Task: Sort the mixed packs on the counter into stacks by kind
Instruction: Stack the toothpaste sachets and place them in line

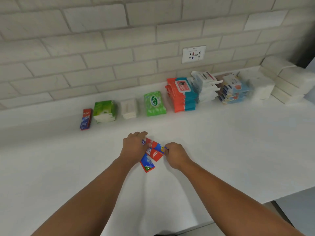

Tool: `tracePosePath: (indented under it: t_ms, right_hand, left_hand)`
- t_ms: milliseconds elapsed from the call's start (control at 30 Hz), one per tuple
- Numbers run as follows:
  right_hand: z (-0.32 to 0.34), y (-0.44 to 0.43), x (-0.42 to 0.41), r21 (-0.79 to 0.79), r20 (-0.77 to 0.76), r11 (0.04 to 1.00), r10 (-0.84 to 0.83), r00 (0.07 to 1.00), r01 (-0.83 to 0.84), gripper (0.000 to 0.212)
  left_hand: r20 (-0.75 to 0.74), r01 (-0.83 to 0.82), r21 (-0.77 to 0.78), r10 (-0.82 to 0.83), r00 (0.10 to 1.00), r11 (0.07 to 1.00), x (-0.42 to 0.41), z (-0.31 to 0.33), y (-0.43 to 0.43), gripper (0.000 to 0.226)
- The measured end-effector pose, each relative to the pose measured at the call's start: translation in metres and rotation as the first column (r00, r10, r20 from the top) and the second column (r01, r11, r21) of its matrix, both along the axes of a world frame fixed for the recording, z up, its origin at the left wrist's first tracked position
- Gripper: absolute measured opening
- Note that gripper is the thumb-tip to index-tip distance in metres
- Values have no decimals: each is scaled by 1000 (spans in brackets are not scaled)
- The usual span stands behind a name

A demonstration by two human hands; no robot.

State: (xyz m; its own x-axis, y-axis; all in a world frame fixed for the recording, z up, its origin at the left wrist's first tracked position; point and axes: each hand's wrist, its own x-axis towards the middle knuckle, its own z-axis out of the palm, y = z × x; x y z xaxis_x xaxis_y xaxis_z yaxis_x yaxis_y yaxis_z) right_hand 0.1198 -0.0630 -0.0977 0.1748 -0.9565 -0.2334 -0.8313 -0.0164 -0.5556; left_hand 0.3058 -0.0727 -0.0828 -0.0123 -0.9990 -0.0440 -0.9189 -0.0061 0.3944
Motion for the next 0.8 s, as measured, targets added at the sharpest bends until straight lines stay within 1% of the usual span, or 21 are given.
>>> tracePosePath:
  t_ms: [67, 133, 167, 233, 267, 300, 367, 400, 433, 467, 500, 533, 567, 667, 800]
  right_hand:
    - [3, 1, 3, 27, 146, 998, -59, 987, 56, 26]
    - [5, 3, 11, 92, 341, 990, -129, 931, 104, 27]
    - [6, 5, 16, 125, 417, 986, -154, 896, 111, 27]
    - [6, 6, 26, 161, 499, 983, -156, 853, 86, 28]
    - [7, 6, 30, 160, 507, 985, -133, 852, 59, 29]
    - [7, 5, 33, 145, 500, 989, -104, 860, 35, 30]
    - [6, 0, 37, 69, 449, 997, -62, 892, 34, 29]
    - [4, -3, 38, 4, 389, 999, -50, 920, 53, 25]
    - [1, -7, 38, -78, 295, 995, -32, 955, 57, 22]
    - [-2, -10, 38, -140, 168, 990, -3, 986, 27, 24]
    - [-4, -13, 38, -159, 41, 987, 31, 999, -25, 31]
    - [-6, -15, 39, -142, -59, 987, 63, 996, -71, 36]
    - [-6, -16, 40, -116, -123, 988, 83, 989, -98, 40]
    - [-3, -21, 41, -65, -177, 993, 82, 981, -95, 38]
    - [3, -26, 36, 27, -200, 999, 27, 979, -22, 29]
  left_hand:
    - [-197, -146, 9, 145, 970, 989, 3, -1, 8, 43]
    - [-365, -239, 58, 244, 898, 969, 4, -1, 18, 28]
    - [-460, -258, 92, 271, 846, 962, 4, -1, 22, 21]
    - [-646, -268, 187, 324, 691, 945, 3, 0, 30, 21]
    - [-696, -280, 223, 354, 625, 934, 4, 1, 33, 22]
    - [-720, -298, 245, 379, 582, 923, 6, 0, 35, 23]
    - [-728, -351, 272, 430, 534, 896, 12, -1, 36, 23]
    - [-725, -377, 289, 459, 514, 880, 16, -3, 36, 24]
    - [-715, -400, 311, 490, 499, 862, 20, -4, 36, 25]
    - [-698, -414, 337, 519, 492, 846, 24, -6, 36, 26]
    - [-680, -414, 366, 543, 492, 834, 27, -8, 36, 27]
    - [-661, -402, 394, 558, 501, 827, 28, -9, 36, 26]
    - [-644, -384, 416, 565, 516, 825, 29, -10, 37, 25]
    - [-594, -359, 443, 569, 569, 821, 28, -16, 37, 22]
    - [-510, -373, 422, 557, 656, 826, 28, -21, 33, 20]
